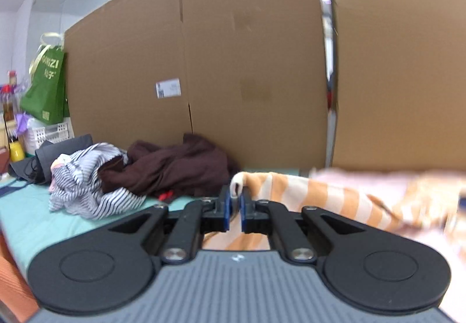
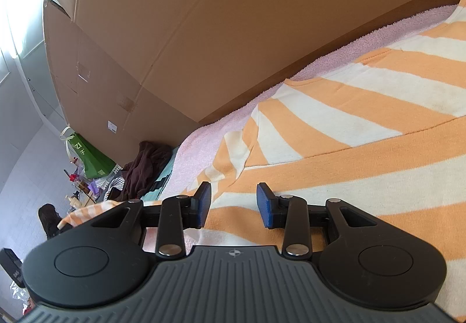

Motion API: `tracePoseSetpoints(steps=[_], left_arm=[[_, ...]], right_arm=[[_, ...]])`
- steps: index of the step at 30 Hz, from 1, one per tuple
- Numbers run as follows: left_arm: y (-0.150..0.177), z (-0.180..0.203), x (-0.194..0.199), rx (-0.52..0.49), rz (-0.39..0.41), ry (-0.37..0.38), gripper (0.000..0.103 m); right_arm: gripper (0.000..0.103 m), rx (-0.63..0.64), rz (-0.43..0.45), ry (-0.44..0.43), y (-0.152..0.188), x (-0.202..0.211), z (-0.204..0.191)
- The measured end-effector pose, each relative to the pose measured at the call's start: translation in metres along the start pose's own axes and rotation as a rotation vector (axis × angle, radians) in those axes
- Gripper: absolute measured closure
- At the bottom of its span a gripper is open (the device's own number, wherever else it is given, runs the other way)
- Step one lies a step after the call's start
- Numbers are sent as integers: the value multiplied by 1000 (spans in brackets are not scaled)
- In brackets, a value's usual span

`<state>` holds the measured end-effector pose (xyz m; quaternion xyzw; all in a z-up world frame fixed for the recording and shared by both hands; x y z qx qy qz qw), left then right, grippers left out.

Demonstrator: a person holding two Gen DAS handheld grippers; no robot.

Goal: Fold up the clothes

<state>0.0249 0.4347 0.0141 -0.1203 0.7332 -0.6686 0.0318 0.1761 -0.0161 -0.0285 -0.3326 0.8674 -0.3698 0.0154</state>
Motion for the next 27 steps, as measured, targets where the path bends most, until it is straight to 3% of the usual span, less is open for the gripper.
tracePoseSetpoints(steps=[3, 6, 8, 13, 15, 17, 19, 22, 27], left_arm=[[38, 4, 18, -19, -82, 10, 101], [64, -1, 36, 50, -132, 22, 99], [76, -6, 43, 104, -161, 29, 90], [89, -11, 57, 265, -190, 89, 90], [91, -12, 62, 332, -197, 114, 82], [92, -14, 68, 400, -204, 139, 64], [94, -16, 73, 467, -211, 164, 60], [94, -17, 78, 596, -215, 190, 44], [93, -1, 79, 801, -228, 274, 41]], right_arm=[[66, -2, 1, -1, 0, 0, 0], [66, -3, 1, -2, 1, 1, 0], [66, -3, 2, -2, 1, 1, 0], [66, -3, 3, 0, 1, 1, 0], [66, -3, 3, 0, 2, 1, -1], [66, -2, 4, 1, 2, 1, -1], [66, -1, 3, 1, 2, 2, -1], [66, 1, 2, 2, 2, 2, -2], [66, 5, 0, 2, 2, 2, -2]])
Point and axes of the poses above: each gripper's, at about its wrist camera, not at the fingertips, and x roughly against the way its jaws point, z to its right, y to its underside, the point moved 9 cm from there along -x, roughly the way its jaws point, and after that the axes turned 10 degrees about z, right-handed, at the moved point
